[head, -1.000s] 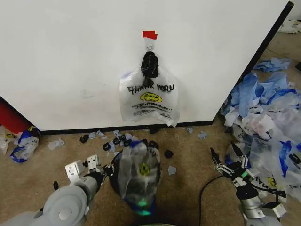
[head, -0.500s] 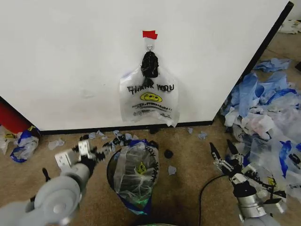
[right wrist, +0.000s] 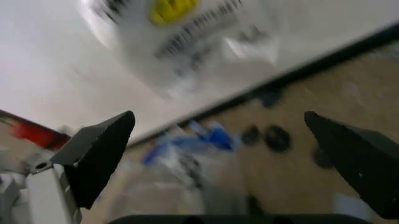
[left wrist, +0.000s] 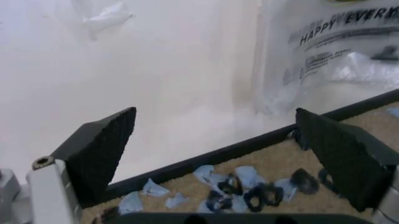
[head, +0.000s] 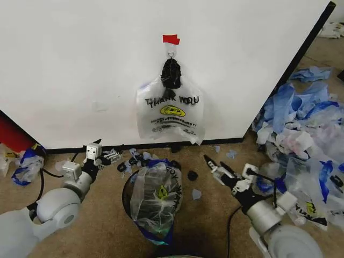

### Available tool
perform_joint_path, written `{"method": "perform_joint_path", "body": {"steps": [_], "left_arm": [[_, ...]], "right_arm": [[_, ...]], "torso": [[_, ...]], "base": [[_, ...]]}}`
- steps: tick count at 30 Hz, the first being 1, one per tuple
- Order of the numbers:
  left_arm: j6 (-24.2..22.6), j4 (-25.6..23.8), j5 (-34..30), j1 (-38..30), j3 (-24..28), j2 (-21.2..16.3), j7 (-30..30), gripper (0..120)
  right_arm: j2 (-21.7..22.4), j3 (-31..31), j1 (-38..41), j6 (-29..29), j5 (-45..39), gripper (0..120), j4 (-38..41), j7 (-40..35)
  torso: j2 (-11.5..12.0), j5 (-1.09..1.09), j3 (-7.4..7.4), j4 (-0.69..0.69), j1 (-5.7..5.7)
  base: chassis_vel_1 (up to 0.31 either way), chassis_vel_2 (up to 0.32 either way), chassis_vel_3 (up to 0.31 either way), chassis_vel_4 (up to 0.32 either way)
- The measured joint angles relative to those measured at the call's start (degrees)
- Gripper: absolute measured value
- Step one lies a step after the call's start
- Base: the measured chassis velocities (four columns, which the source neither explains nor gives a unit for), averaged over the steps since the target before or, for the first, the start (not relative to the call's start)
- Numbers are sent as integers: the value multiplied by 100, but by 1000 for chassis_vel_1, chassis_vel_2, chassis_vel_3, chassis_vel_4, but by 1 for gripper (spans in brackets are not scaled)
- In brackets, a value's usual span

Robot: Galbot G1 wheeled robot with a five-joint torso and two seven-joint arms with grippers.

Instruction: Pick up the garbage bag from the wall and place it over the trash bin.

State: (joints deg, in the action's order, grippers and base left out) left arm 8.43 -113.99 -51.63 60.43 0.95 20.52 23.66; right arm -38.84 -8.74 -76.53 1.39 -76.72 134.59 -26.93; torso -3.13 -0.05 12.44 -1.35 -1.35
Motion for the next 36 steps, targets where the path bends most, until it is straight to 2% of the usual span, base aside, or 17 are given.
{"method": "perform_joint_path", "body": {"steps": [2,4,5,7,9,12,16,17,22,31,36], "left_arm": [[4,105,3,-219,154,6,-10,100],[4,223,15,-505,368,13,-29,100],[4,257,16,-568,424,10,-36,100],[3,289,15,-613,474,5,-40,100],[-2,344,43,-606,492,-26,-40,100],[1,390,98,-550,477,-60,-35,100],[-8,407,121,-515,470,-68,76,100],[-8,407,121,-515,470,-68,76,100],[-44,379,120,-478,506,-64,195,100],[-45,464,118,-430,518,38,286,100],[-46,459,119,-394,515,64,349,100]], "right_arm": [[21,232,383,383,-223,100,27,-435],[11,370,596,698,-397,100,109,-785],[-1,419,679,810,-471,100,136,-934],[-14,466,752,945,-558,100,167,-1054],[-23,645,877,1086,-614,100,188,-1130],[-61,968,1142,1220,-677,100,191,-1333],[-371,1841,1884,1379,-819,100,-45,-1908],[-371,1841,1884,1379,-819,100,-45,-1908],[-918,2509,2589,1588,-852,100,-515,-2632],[-1226,2822,2979,1692,-869,100,-870,-2752],[-1547,3074,3233,1763,-876,100,-1129,-2832]], "torso": [[0,1,0,5,0],[0,-8,0,-5,0],[0,-4,0,-5,0],[0,4,0,-1,0],[0,-7,-1,-3,0],[0,-2,0,0,0],[0,-1,0,-1,1],[0,-1,0,-1,1],[0,-1,0,1,1],[0,-3,-1,-1,1],[0,-2,-1,-1,1]], "base": [[0,0,0,0],[0,0,0,0],[0,0,0,0],[0,0,0,0],[0,0,0,0],[0,0,0,0],[0,0,0,0],[0,0,0,0],[0,0,0,0],[0,0,0,0],[0,0,0,0]]}}
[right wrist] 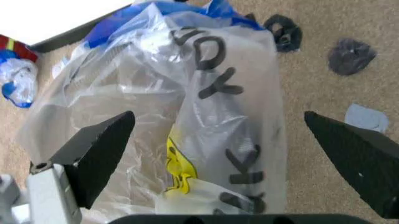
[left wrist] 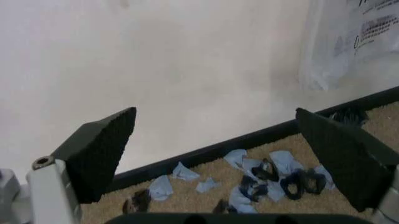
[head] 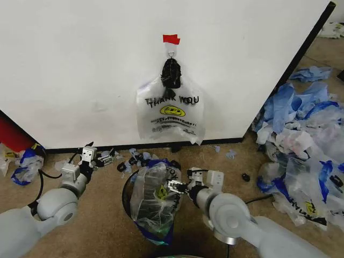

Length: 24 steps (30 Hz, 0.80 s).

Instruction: Pick up the garbage bag from the wall and place it over the trash bin.

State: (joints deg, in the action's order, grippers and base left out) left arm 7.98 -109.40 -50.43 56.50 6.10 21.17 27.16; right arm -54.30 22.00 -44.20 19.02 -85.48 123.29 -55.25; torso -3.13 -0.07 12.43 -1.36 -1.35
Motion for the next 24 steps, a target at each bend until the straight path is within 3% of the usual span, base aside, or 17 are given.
{"method": "perform_joint_path", "body": {"steps": [19,24], "left_arm": [[8,-32,4,149,-117,87,41,100],[11,-29,12,144,-100,104,42,100]], "right_arm": [[-250,248,12,43,245,100,-407,-155],[-339,270,14,43,255,89,-507,-155]], "torso": [[0,0,0,0,0],[0,0,0,0,0]], "base": [[0,0,0,0],[0,0,0,0]]}}
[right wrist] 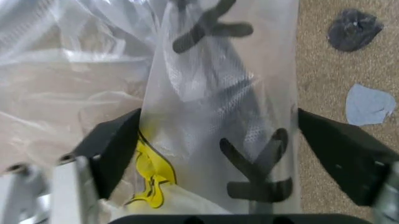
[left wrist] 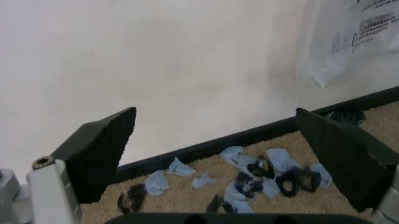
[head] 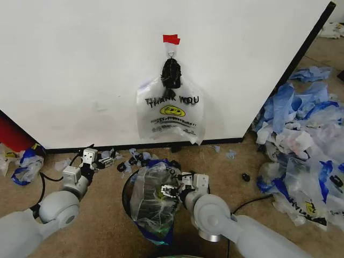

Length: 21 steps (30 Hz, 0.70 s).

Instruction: Pick up the garbage bag from the wall and place it over the trash bin.

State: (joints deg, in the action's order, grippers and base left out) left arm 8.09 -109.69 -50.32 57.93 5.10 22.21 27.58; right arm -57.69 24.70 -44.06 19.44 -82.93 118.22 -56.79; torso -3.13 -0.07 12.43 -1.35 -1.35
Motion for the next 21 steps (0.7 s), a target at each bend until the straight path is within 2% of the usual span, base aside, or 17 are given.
{"method": "perform_joint_path", "body": {"steps": [4,7,10,11,14,15,21], "left_arm": [[16,9,18,11,5,15,7,100],[17,13,18,10,11,22,16,100],[26,24,18,-8,38,46,24,100],[28,25,18,-9,41,49,24,100],[44,47,18,-32,67,76,25,100],[44,47,18,-32,67,76,25,100],[110,90,57,-121,113,122,26,100]], "right_arm": [[-133,105,40,-3,50,69,-198,-12],[-159,145,55,-7,82,63,-253,-18],[-205,186,84,-20,129,51,-345,-32],[-208,188,86,-21,133,49,-353,-33],[-215,206,89,-41,162,32,-395,-33],[-215,206,89,-41,162,32,-395,-33],[-77,177,-22,-162,244,8,-409,-27]], "torso": [[0,0,0,0,0],[0,1,0,0,0],[0,0,-1,-1,0],[-1,0,-1,-1,0],[-1,0,-2,-1,1],[-1,0,-2,-1,1],[-1,0,-2,0,1]], "base": [[0,0,0,0],[0,0,0,0],[0,0,0,0],[0,0,0,0],[0,0,0,0],[0,0,0,0],[0,0,0,0]]}}
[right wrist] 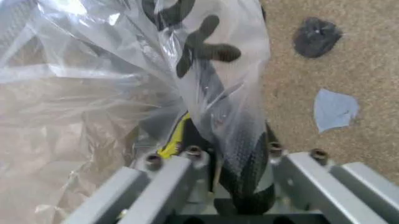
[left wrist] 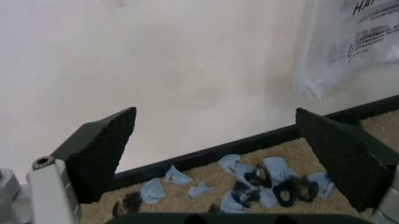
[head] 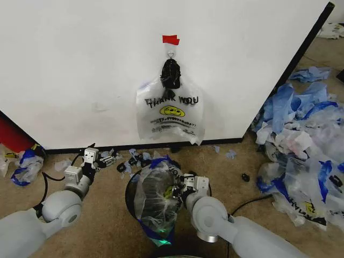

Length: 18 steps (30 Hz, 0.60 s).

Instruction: Pick up the garbage bag from the wall and place it over the trash bin.

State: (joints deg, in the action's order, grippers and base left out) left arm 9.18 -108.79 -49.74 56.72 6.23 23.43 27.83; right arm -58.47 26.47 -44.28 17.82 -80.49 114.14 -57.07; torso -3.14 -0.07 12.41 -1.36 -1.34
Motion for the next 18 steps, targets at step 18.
{"method": "perform_joint_path", "body": {"steps": [18], "left_arm": [[34,-242,-49,16,-129,-75,91,100]], "right_arm": [[602,-554,-629,-528,850,0,334,722]], "torso": [[3,2,4,-1,-2]], "base": [[0,0,0,0]]}}
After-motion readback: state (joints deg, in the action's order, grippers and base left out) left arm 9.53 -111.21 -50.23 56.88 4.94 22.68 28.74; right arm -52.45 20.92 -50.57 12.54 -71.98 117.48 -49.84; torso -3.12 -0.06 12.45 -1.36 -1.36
